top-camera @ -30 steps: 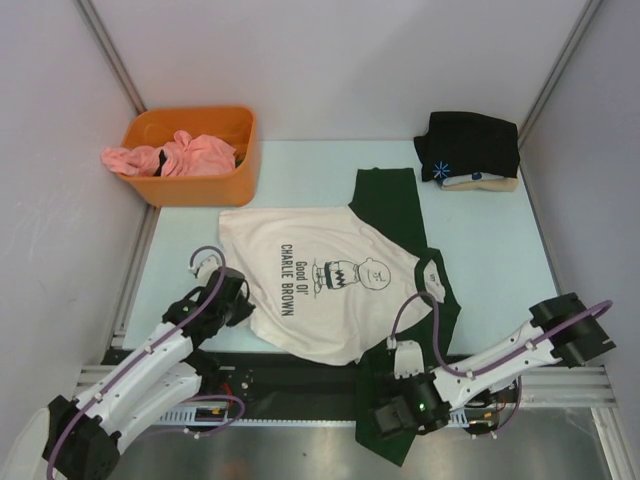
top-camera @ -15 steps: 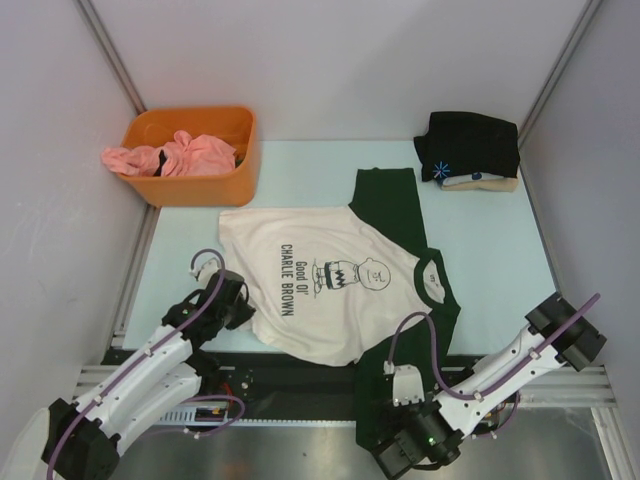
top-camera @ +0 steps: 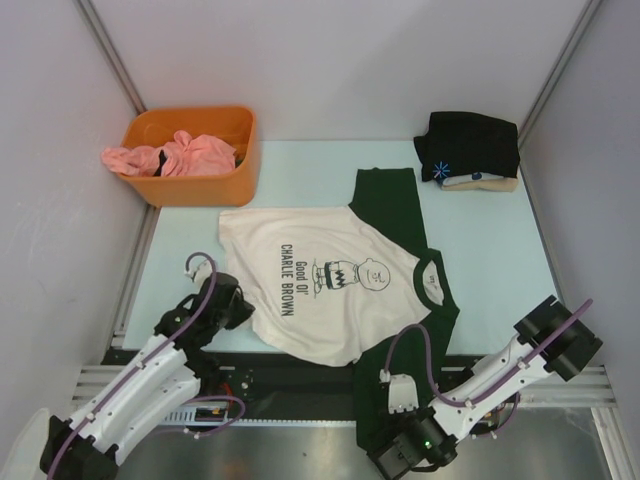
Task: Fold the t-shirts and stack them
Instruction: Flatten the tshirt out, then fold the tshirt
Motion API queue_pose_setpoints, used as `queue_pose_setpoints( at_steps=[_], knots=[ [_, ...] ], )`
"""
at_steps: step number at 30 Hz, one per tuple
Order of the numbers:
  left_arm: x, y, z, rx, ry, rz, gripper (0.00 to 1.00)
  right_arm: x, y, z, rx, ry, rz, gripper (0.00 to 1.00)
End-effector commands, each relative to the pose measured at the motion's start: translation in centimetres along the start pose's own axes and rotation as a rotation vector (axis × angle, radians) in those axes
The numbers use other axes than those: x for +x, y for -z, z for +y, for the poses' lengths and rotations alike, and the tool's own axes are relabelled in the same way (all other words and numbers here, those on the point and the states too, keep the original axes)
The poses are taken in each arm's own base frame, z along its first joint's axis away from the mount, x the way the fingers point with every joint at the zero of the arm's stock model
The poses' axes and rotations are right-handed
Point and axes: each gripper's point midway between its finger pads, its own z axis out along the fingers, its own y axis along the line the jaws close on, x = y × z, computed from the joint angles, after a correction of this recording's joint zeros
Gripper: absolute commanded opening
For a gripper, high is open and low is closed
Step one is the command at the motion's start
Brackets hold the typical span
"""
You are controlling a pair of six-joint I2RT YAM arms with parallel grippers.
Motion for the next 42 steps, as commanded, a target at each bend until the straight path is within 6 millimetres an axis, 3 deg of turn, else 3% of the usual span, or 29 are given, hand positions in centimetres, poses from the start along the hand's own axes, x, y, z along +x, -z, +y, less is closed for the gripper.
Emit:
queue_pose_setpoints(
  at_steps=[1, 2, 5, 6, 11, 15, 16, 17, 19, 20, 22, 23, 30, 34, 42],
  knots=[
    [-1.2, 1.4, -1.5, 0.065, 0.048, -0.035, 0.0, -2.5, -1.1, 1.1, -0.051, -0.101, -0.098, 0.09],
    [-1.1, 1.7, -1.1, 0.039, 0.054, -0.025, 0.0, -3.4, -0.7, 1.4, -0.067, -0.115, -0.132, 0.0],
    [-2.1, 3.3, -0.8, -0.013, 0.048, -0.035, 0.0, -6.8, 1.3, 0.4, -0.064, -0.169, -0.226, 0.0],
    [-2.3, 3.7, -0.6, -0.025, 0.046, -0.042, 0.0, -8.4, 1.9, -1.1, -0.019, -0.194, -0.275, 0.0],
    [-1.7, 5.2, -0.5, 0.009, 0.055, -0.01, 0.0, -15.1, 5.7, -2.9, -0.079, -0.291, -0.407, 0.0],
    [-1.4, 5.2, -0.7, 0.017, 0.028, 0.011, 0.0, -20.8, 8.4, -3.6, -0.108, -0.325, -0.502, 0.0],
    [-1.8, 5.3, -1.3, 0.035, 0.026, 0.005, 0.0, -23.0, 8.7, -4.8, -0.056, -0.318, -0.536, 0.0],
    [-1.8, 4.9, -1.4, 0.017, -0.004, 0.019, 0.0, -24.4, 9.2, -4.5, -0.079, -0.322, -0.554, 0.0],
    [-3.1, 4.9, -2.2, 0.019, -0.012, -0.002, 0.0, -26.7, 10.0, -5.0, -0.056, -0.245, -0.559, 0.0],
    [-3.5, 4.8, -2.3, 0.015, -0.046, -0.002, 0.0, -28.7, 10.2, -6.5, -0.018, -0.308, -0.578, 0.0],
    [-5.2, 4.3, -2.8, -0.001, -0.047, -0.018, 0.0, -31.4, 10.8, -6.4, -0.053, -0.323, -0.59, 0.0],
    [-5.5, 4.1, -2.9, 0.004, -0.078, -0.008, 0.0, -33.6, 11.2, -7.9, -0.023, -0.338, -0.625, 0.0],
    [-9.5, 0.7, -2.5, -0.081, -0.154, 0.01, 0.0, -40.8, 11.5, -10.8, 0.045, -0.315, -0.64, 0.0],
    [-10.6, -1.5, -2.0, -0.137, -0.184, 0.064, 0.0, -43.7, 10.3, -11.7, 0.078, -0.301, -0.623, 0.0],
    [-12.7, -3.6, -1.0, -0.226, -0.228, 0.14, 0.01, -49.3, 9.2, -13.1, 0.071, -0.28, -0.643, 0.0]
  ],
)
